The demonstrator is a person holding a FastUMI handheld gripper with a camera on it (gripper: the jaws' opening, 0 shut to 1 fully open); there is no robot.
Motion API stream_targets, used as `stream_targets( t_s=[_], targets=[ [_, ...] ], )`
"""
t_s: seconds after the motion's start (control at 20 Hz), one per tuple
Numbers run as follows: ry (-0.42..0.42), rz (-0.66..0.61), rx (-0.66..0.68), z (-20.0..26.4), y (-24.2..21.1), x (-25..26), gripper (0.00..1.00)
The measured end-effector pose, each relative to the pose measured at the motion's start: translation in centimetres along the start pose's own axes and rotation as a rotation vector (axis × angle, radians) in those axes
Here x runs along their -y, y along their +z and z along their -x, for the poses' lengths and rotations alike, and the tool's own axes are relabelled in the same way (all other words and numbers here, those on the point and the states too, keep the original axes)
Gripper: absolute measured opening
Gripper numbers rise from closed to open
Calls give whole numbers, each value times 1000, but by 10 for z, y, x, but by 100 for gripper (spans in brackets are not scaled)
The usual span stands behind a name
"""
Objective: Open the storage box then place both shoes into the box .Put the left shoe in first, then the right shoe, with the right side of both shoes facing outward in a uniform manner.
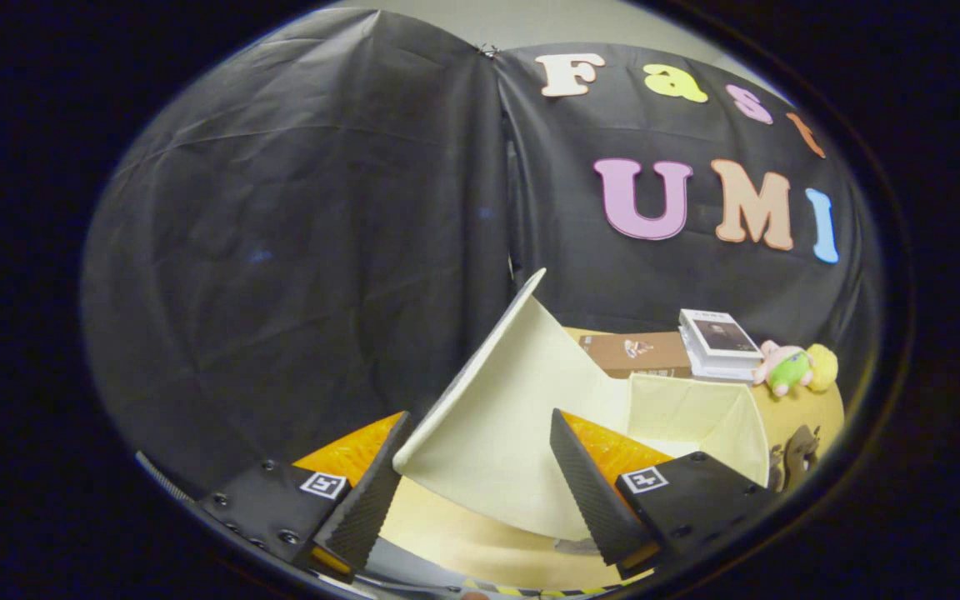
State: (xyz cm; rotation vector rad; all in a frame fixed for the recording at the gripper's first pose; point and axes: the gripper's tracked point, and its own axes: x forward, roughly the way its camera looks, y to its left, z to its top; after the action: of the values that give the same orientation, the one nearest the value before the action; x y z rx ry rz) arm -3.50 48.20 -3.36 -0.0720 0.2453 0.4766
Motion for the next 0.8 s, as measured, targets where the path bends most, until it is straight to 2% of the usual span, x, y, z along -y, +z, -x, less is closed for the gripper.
stream_targets(
  t_s=[0.25, 0.45, 0.6, 0.8],
  targets=[
    [87, 95, 24, 20, 7, -29, 100],
    [121, 58, 47, 35, 10, -27, 100],
    [76, 43, 59, 47, 20, 10, 100],
    [-59, 43, 49, 58, 19, 98, 100]
  ],
)
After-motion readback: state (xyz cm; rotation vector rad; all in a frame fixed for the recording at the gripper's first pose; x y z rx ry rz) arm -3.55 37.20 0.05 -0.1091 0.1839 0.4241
